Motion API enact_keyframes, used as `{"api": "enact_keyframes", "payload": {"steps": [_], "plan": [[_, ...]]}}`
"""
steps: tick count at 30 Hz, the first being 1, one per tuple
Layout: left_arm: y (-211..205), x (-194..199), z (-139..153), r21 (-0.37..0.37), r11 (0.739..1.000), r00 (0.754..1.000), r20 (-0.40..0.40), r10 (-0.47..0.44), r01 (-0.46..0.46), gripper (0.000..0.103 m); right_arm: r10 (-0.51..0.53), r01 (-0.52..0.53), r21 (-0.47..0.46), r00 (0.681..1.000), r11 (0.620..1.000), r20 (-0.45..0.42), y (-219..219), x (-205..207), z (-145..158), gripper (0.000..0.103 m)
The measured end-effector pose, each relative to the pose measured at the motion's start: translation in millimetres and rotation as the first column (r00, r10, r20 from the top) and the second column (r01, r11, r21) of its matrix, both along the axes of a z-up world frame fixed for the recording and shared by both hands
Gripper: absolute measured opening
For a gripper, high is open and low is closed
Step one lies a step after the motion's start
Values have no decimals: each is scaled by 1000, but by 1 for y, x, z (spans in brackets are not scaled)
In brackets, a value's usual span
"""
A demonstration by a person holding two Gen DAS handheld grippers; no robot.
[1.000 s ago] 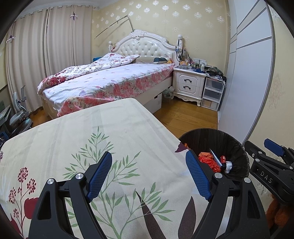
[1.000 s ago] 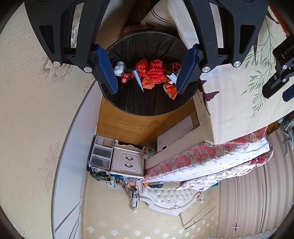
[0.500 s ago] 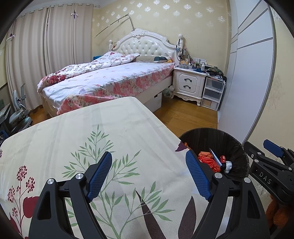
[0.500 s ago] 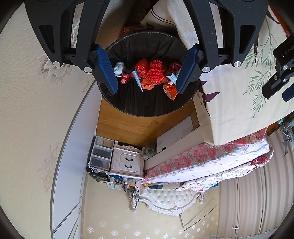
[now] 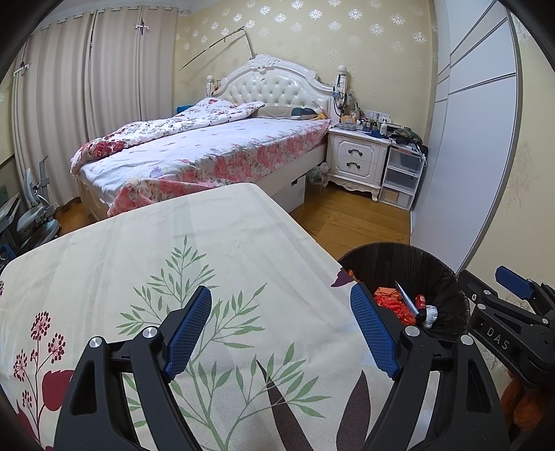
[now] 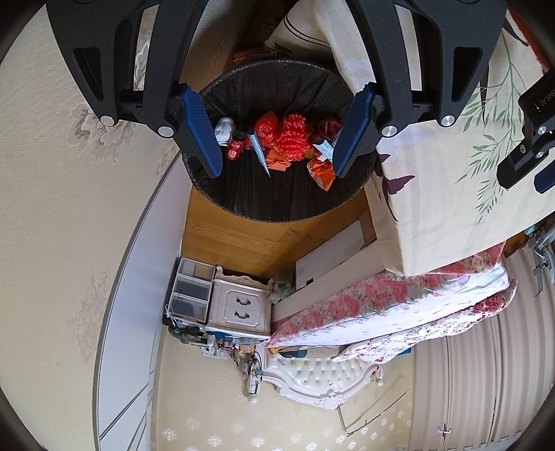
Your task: Collect trash
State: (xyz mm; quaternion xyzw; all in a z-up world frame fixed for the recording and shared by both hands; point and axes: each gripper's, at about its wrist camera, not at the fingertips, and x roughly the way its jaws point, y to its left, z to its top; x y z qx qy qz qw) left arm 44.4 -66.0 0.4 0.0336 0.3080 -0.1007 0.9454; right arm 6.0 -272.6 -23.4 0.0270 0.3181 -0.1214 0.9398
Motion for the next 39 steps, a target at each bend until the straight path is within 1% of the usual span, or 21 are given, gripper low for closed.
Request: {"api": "enact_keyframes", "payload": {"steps": [10, 12, 15, 19, 26, 29, 35, 39], "plan": [[-5, -3, -2, 5, 1000, 1000, 7, -2, 2, 80, 0, 0, 0, 1000, 1000, -1, 0, 1, -1, 64], [-6, -4, -3, 0, 1000, 1000, 1, -9, 9, 80, 1, -1, 1, 1000, 1000, -2, 1, 1, -1, 64], [-5, -3, -3, -18, 1000, 1000, -14, -16, 15, 83, 1, -1, 1, 1000, 1000, -2, 1, 1, -2, 64], [-3, -2, -4, -42, 999, 999, -23, -25, 24, 85, 1, -1, 2, 1000, 1000, -4, 1, 1, -2, 64], [-4, -4, -3, -23, 1000, 1000, -5, -18, 18, 85, 2, -2, 0, 1000, 1000, -3, 2, 1, -3, 64], [-3, -4, -3, 2, 1000, 1000, 9, 3, -3, 85, 3, -3, 1, 1000, 1000, -4, 3, 1, -3, 64], [4, 1, -4, 5, 1000, 1000, -8, 25, -25, 85, 15, -15, 0, 1000, 1000, -6, 9, -1, -5, 64], [17, 4, -6, 13, 998, 998, -14, 54, -54, 85, 47, -47, -5, 999, 999, -10, 24, 0, -7, 64]]}}
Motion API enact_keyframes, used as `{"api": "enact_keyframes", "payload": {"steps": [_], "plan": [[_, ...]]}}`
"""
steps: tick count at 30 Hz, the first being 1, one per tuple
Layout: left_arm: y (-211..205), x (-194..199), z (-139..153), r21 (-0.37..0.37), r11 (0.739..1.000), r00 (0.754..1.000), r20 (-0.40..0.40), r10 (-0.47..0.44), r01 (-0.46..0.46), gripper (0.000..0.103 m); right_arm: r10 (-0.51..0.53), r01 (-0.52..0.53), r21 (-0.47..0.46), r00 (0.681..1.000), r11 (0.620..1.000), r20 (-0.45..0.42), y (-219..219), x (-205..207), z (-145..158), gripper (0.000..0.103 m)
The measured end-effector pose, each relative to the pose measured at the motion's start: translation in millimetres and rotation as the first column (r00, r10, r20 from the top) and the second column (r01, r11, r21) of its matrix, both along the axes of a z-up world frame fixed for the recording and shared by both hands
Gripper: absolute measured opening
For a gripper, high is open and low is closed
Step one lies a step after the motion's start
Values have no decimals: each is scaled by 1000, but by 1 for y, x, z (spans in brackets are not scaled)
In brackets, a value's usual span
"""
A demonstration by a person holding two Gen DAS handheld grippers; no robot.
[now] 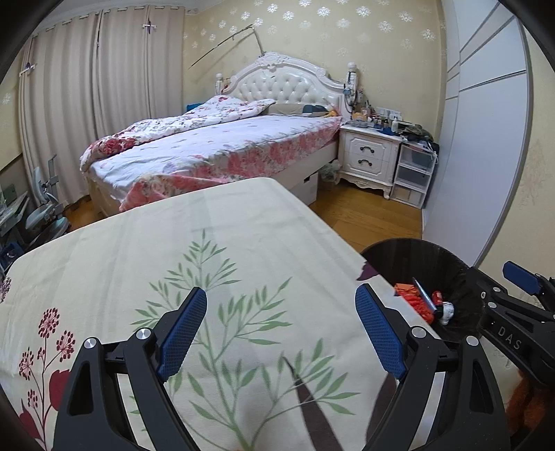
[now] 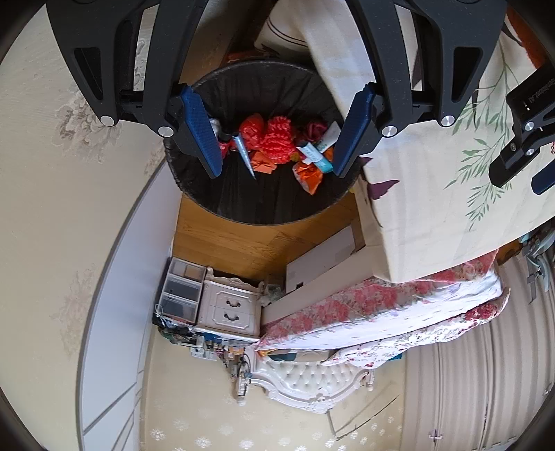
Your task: Collect trash
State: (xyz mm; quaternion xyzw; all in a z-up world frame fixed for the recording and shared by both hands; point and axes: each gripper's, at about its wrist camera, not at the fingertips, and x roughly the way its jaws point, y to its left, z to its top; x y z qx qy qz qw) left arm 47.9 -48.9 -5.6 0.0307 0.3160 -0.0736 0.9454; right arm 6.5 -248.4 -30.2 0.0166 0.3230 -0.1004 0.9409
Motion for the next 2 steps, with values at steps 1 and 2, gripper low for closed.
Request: {"api": "enact_keyframes", "payload": {"steps": [1, 2], "plan": [[6, 1, -1, -5, 1000, 1000, -7, 11, -11, 85, 12, -12, -1, 1000, 1000, -3, 5, 1, 0, 64], [12, 1, -2, -12, 1000, 1000, -16, 21, -22, 85, 25, -25, -1, 1000, 1000, -5, 10, 3, 0, 64]]}}
